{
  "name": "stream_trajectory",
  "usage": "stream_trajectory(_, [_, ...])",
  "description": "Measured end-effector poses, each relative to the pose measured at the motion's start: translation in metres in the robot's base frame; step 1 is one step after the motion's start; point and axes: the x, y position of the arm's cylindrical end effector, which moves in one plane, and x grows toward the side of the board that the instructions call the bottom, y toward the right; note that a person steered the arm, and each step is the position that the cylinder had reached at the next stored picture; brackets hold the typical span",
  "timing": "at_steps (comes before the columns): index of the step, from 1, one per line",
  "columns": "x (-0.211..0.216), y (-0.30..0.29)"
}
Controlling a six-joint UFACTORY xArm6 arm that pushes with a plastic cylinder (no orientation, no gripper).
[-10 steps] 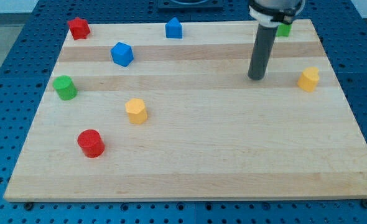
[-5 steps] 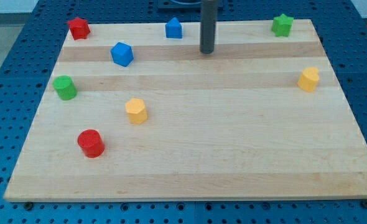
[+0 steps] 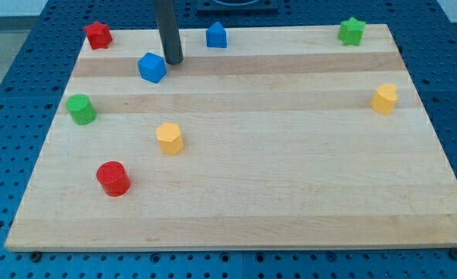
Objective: Push the red circle with blue cube towards the bottom left of the board
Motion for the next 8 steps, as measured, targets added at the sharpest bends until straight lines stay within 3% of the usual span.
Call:
stream_trajectory(3, [0.012,-0.042])
stream_trajectory(8, [0.092,-0.058])
